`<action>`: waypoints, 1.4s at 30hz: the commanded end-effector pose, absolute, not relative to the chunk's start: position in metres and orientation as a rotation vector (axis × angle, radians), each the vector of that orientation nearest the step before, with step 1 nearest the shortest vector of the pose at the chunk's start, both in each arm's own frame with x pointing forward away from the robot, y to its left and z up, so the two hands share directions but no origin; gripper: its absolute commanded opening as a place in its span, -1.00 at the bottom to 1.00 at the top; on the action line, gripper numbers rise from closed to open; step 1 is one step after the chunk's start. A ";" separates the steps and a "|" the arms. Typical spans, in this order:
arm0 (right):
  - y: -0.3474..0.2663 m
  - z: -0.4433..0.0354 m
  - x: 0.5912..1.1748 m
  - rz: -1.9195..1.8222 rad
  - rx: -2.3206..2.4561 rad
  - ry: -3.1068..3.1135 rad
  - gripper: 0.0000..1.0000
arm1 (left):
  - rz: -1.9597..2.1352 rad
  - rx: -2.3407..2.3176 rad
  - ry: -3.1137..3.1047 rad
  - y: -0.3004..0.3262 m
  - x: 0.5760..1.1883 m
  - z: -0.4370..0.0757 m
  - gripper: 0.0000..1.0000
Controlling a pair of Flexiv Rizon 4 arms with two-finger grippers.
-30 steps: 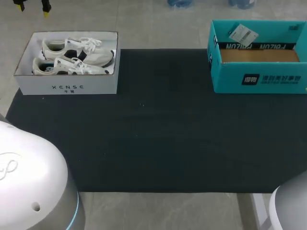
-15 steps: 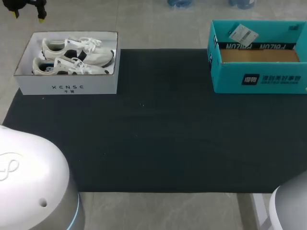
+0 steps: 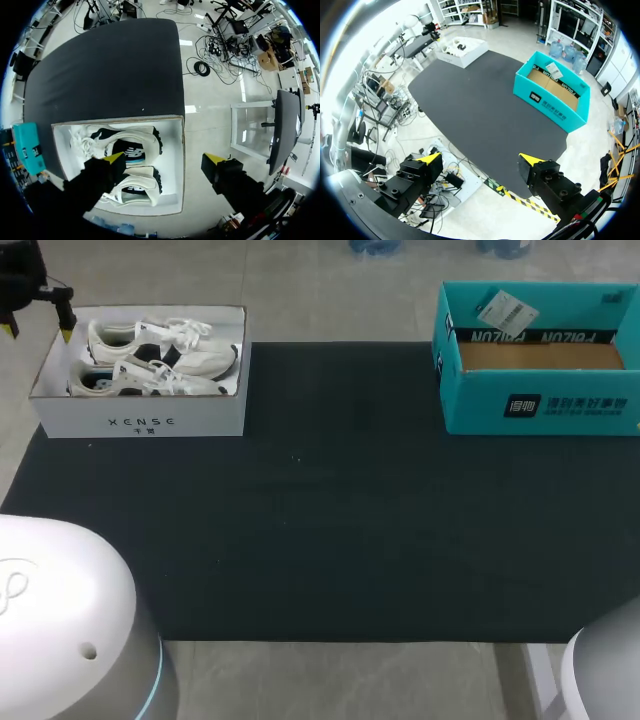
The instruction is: Take the shoe out of the shoebox, open the shoe tongue, remove and reinsert the insole, then place the shoe into the shoebox
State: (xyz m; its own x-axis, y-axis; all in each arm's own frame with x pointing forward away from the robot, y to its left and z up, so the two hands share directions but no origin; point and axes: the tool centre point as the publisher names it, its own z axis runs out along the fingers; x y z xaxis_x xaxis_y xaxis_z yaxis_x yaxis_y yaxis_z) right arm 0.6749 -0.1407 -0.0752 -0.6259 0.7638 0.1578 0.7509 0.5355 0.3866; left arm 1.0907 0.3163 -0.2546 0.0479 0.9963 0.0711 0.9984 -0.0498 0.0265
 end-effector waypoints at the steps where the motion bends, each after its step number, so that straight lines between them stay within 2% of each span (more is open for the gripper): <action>1: -0.141 -0.074 0.678 0.658 1.347 2.732 1.00 | -0.191 -2.314 -2.182 0.309 1.084 -0.271 1.00; 42: -0.141 -0.074 0.678 0.658 1.347 2.732 1.00 | -0.017 -2.227 -2.170 0.300 1.128 -0.355 1.00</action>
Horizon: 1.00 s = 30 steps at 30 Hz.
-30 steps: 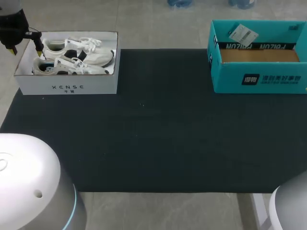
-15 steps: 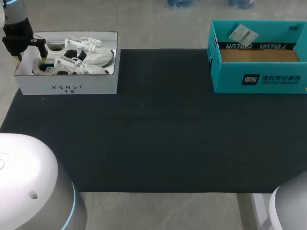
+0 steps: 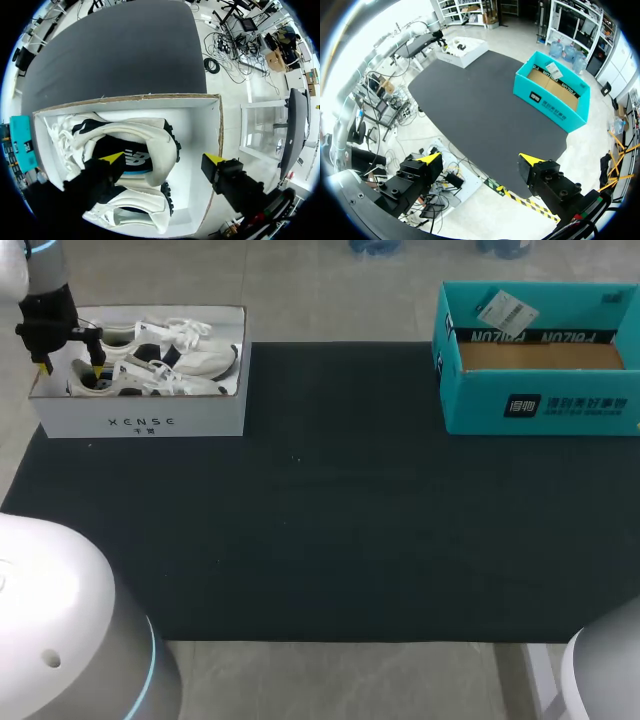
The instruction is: Take the shoe out of the shoebox, open the shoe tongue, remove and reinsert the insole, then place the shoe into the shoebox
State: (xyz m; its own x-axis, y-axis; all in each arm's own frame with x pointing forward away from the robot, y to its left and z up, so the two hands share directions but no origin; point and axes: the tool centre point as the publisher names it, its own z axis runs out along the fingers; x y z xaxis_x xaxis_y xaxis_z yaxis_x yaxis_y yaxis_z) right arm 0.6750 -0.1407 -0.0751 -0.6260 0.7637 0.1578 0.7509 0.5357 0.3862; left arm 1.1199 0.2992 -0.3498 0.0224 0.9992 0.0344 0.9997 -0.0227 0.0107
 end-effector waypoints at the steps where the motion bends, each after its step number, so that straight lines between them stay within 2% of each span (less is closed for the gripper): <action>1: -0.141 -0.074 0.678 0.658 1.347 2.732 1.00 | -0.017 -2.227 -2.168 0.299 1.128 -0.356 1.00; 30: -0.141 -0.074 0.678 0.658 1.347 2.732 1.00 | -0.014 -2.267 -2.135 0.293 1.116 -0.358 1.00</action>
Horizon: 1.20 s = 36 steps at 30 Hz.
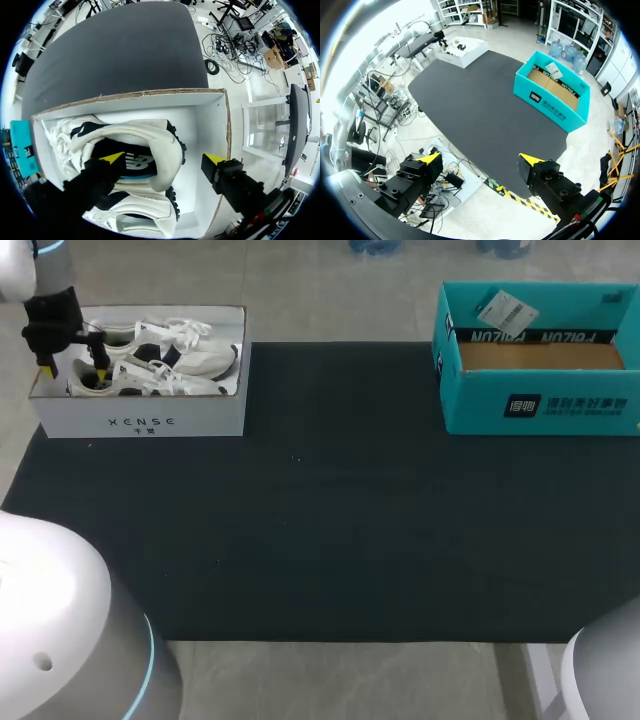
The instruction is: Take the shoe out of the shoebox, open the shoe tongue, remove and reinsert the insole, then place the shoe into the shoebox
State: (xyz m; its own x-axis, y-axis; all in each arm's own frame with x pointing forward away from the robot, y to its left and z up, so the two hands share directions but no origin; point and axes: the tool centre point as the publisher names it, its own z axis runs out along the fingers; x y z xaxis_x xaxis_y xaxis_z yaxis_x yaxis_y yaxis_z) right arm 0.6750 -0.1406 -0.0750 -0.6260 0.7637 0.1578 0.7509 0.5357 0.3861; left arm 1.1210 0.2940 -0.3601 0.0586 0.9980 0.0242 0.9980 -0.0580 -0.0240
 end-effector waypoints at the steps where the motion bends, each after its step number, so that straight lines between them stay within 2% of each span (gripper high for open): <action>1: -0.141 -0.074 0.678 0.658 1.347 2.732 1.00 | -0.016 -2.268 -2.135 0.293 1.116 -0.358 1.00; 3: -0.141 -0.074 0.678 0.658 1.347 2.732 1.00 | -0.018 -2.271 -2.136 0.293 1.116 -0.358 0.95; 4: -0.141 -0.074 0.678 0.658 1.347 2.732 1.00 | -0.019 -2.271 -2.136 0.293 1.116 -0.358 0.66; 6: -0.141 -0.074 0.678 0.658 1.347 2.732 1.00 | -0.021 -2.269 -2.140 0.294 1.118 -0.359 -0.04; 8: -0.141 -0.074 0.678 0.658 1.347 2.732 1.00 | -0.020 -2.265 -2.142 0.295 1.119 -0.360 -0.29; 16: -0.141 -0.074 0.678 0.658 1.347 2.732 1.00 | -0.031 -2.263 -2.140 0.298 1.122 -0.361 -0.57; 21: -0.141 -0.074 0.678 0.658 1.347 2.732 1.00 | -0.047 -2.271 -2.128 0.298 1.123 -0.361 -1.00; 36: -0.141 -0.074 0.678 0.658 1.347 2.732 1.00 | -0.085 -2.293 -2.121 0.301 1.120 -0.355 -1.00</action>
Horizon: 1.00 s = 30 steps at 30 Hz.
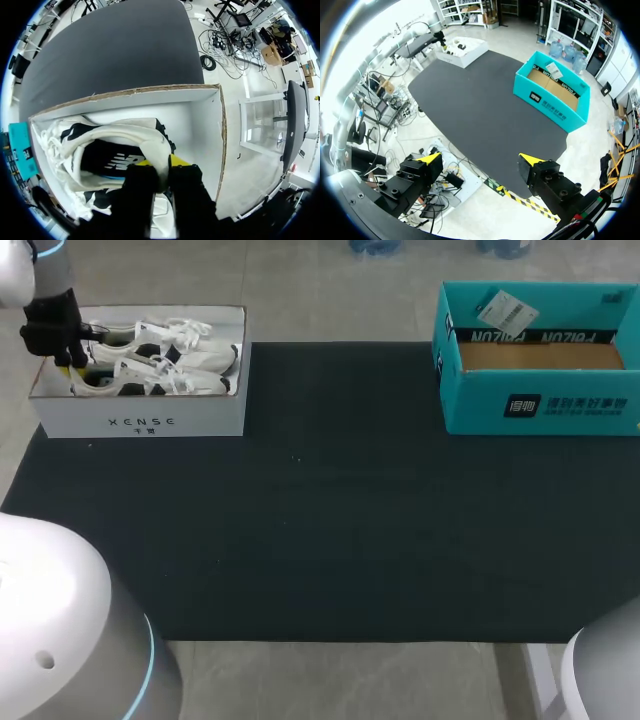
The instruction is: Take the shoe out of the shoebox, open the shoe tongue, remove and reinsert the insole, then place the shoe into the shoebox
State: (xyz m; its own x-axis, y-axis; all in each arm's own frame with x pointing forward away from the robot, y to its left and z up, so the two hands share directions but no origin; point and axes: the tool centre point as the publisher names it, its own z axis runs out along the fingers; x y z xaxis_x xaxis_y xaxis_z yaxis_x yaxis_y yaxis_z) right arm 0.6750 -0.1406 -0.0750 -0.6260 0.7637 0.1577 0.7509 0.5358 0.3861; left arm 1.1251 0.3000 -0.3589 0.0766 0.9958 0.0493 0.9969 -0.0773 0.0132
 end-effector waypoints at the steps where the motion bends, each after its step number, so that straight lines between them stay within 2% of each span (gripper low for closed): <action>1: -0.141 -0.074 0.678 0.658 1.347 2.732 1.00 | -0.089 -2.294 -2.123 0.301 1.120 -0.355 -1.00; 13: -0.141 -0.074 0.678 0.658 1.347 2.732 1.00 | -0.124 -2.280 -2.143 0.303 1.117 -0.342 -1.00; 21: -0.141 -0.074 0.678 0.658 1.347 2.732 1.00 | -0.153 -2.261 -2.191 0.305 1.113 -0.289 -1.00; 30: -0.141 -0.074 0.678 0.658 1.347 2.732 1.00 | -0.260 -2.289 -2.199 0.296 1.103 -0.203 -1.00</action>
